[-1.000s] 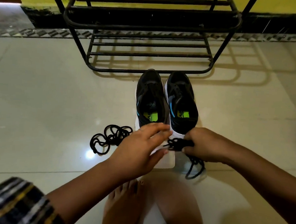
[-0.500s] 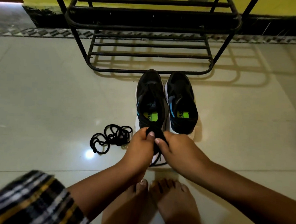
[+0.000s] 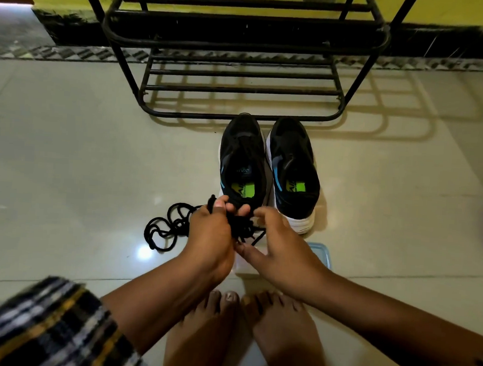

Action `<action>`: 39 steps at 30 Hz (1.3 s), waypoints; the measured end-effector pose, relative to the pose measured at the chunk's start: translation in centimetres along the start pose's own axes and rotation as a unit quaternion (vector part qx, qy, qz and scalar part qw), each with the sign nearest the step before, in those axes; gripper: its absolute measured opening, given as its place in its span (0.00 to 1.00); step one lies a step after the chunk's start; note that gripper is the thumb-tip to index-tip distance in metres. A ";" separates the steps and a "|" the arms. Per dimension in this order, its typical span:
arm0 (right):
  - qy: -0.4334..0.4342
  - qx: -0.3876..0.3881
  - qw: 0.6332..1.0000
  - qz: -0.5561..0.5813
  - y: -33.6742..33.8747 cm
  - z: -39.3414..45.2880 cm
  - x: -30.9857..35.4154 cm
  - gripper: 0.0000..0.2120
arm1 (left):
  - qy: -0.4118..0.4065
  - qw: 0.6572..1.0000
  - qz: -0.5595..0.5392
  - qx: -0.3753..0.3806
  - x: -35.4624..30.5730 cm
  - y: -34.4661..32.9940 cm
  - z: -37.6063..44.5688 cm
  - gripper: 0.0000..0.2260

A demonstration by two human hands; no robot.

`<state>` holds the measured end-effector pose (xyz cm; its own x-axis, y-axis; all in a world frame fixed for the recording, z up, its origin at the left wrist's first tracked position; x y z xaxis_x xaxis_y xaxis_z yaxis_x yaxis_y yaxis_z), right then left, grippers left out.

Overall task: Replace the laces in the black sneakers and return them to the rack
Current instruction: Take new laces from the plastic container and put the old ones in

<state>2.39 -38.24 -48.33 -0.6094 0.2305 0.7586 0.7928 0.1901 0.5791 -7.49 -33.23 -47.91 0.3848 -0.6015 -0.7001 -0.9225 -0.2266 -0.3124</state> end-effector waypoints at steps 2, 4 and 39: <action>-0.104 0.097 0.963 0.228 -0.6 -0.1 0.0 0.25 | -0.009 1.000 -0.009 0.007 -0.1 -0.2 0.1 0.12; -0.142 0.140 0.919 0.339 -1.0 -0.3 -0.1 0.17 | -0.019 1.000 -0.009 0.007 0.1 -0.2 0.1 0.11; 0.044 -0.043 0.998 -0.005 1.6 0.8 -7.2 0.06 | -0.309 0.516 0.726 0.333 7.6 4.6 5.6 0.33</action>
<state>8.05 -38.80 -53.09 -0.6165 0.1436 0.7742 0.7874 0.1086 0.6068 -8.69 -34.57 -58.25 -0.5718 0.6391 -0.5144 -0.1163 0.5575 0.8220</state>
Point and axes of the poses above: each hand's wrist, its own z-axis towards the middle knuckle, its own y-axis out of the back of the hand, x = y × z, the point moved 1 cm from there along z, towards the middle knuckle, and after that the axes turned 2 degrees about z, right-handed, at the moved point
